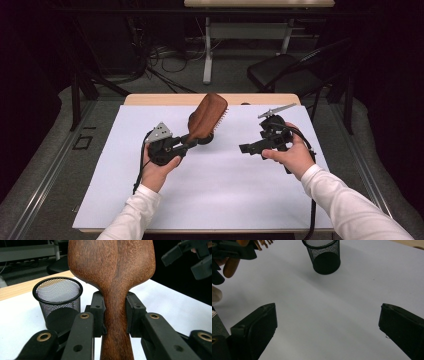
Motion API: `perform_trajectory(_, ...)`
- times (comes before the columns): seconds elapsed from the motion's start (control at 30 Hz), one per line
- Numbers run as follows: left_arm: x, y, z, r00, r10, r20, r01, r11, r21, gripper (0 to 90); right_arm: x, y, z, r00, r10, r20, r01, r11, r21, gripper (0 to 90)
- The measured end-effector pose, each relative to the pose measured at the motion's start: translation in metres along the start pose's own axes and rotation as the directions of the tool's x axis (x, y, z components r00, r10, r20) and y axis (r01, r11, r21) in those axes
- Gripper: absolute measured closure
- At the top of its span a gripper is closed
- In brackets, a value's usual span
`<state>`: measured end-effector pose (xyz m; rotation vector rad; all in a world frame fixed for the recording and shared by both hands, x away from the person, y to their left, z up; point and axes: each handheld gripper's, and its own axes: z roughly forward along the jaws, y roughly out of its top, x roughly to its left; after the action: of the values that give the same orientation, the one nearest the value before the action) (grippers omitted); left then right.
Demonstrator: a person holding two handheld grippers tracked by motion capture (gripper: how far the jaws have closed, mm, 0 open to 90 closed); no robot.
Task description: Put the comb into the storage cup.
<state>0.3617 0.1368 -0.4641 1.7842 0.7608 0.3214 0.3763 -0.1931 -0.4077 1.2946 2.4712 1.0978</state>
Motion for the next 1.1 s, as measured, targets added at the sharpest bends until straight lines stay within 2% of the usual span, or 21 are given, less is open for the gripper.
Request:
perform_trajectory(0.47, 0.000, -0.001, 0.000, 1.0000, -0.002, 0.007, 0.002, 1.0000, -0.006, 71.6, -0.002, 0.026, 0.001, 0.9986, 0.046, -0.024, -0.046, 0.999, 0.017, 3.5)
perform_trajectory(0.7, -0.001, -0.002, 0.001, 1.0000, -0.001, 0.008, 0.001, 1.0000, -0.005, 71.6, 0.001, 0.039, -0.001, 0.9976, 0.053, -0.044, -0.053, 0.999, 0.002, 5.7)
perform_trajectory(1.1, -0.002, -0.003, 0.002, 0.9998, 0.003, 0.018, -0.003, 1.0000, -0.007, 71.6, 0.008, 0.053, 0.006, 0.9941, 0.071, -0.082, -0.073, 0.997, -0.016, 6.5)
